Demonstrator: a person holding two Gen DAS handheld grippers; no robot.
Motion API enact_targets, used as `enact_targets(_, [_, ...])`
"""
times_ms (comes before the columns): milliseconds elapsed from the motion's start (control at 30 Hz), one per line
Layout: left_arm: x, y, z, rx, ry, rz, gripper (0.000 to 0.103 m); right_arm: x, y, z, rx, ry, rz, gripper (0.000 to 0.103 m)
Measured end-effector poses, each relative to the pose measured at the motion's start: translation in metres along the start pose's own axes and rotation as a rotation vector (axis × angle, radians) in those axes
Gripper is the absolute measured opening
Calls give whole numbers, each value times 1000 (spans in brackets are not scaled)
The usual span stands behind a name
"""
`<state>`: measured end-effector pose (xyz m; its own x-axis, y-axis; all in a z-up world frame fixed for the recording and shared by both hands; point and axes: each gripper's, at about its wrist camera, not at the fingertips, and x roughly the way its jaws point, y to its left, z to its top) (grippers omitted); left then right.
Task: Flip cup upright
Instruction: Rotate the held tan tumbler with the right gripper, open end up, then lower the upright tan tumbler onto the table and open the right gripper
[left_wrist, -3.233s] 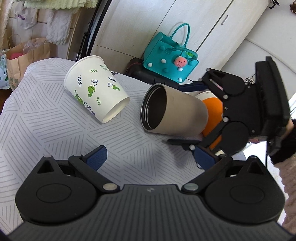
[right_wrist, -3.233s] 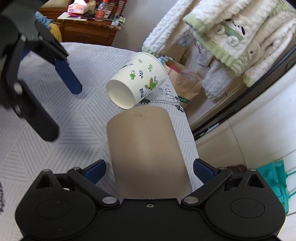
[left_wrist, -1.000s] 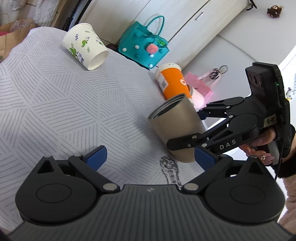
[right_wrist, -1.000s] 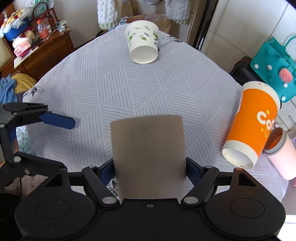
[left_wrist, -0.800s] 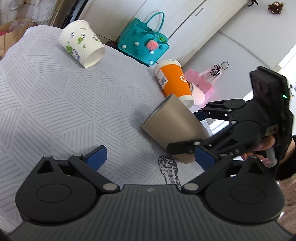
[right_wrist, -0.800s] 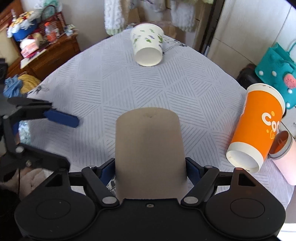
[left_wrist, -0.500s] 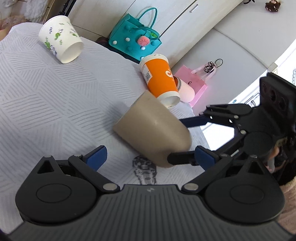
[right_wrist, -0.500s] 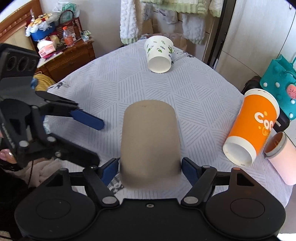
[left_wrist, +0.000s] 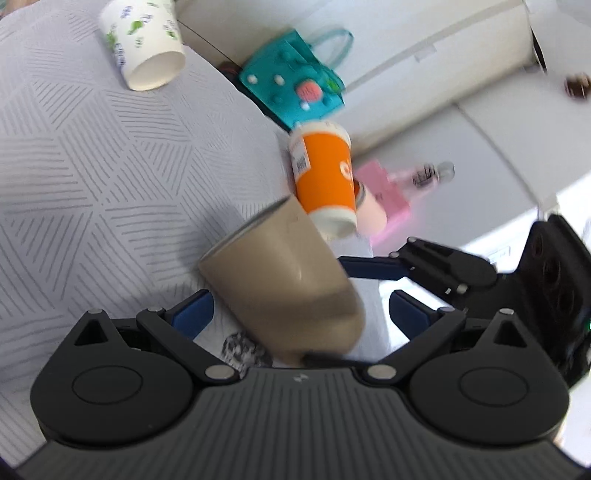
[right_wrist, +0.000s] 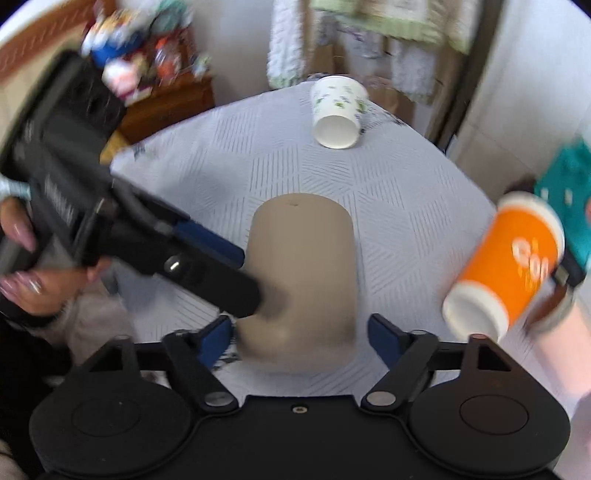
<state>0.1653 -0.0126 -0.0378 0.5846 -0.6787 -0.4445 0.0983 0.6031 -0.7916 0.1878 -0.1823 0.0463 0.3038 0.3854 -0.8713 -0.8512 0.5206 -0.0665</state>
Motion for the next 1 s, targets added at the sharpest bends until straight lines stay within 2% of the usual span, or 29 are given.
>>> enact_targets(133, [11,-2,-5,-23,29,-1,101,12,-4,12,53,31,17,81])
enact_targets(233, [12,-2,-7,-34,9,-7,100,12,-3,8,75,20,10,81])
enact_targets(267, [12,-3,-8,-24,0,0,98,12,-3,7,94,12,5,81])
enact_targets(333, [13,-8,-10,21,-11,34,88,9,-1,1,129,-14,-15,82])
enact_targets(433, [10,-14,-10,89,-32,66,79,7,1,-9,172,-83,-47,82])
enact_targets(533, [3,-19,-7,158,-60,73,75,3,-3,-21,254,-174,-37,82])
enact_targets(633, [-6,-28,-4,261,-103,93,73,-1,-4,-27,279,-279,-42,81])
enact_targets(767, [-13,-41,3,396,-151,151,73,0,-1,-27,240,-389,-71,81])
enact_targets(867, [-14,-47,7,445,-207,213,73,9,0,-21,202,-443,-106,81])
enact_targets(1000, [-18,-46,13,496,-252,230,73,19,7,-18,120,-516,-179,81])
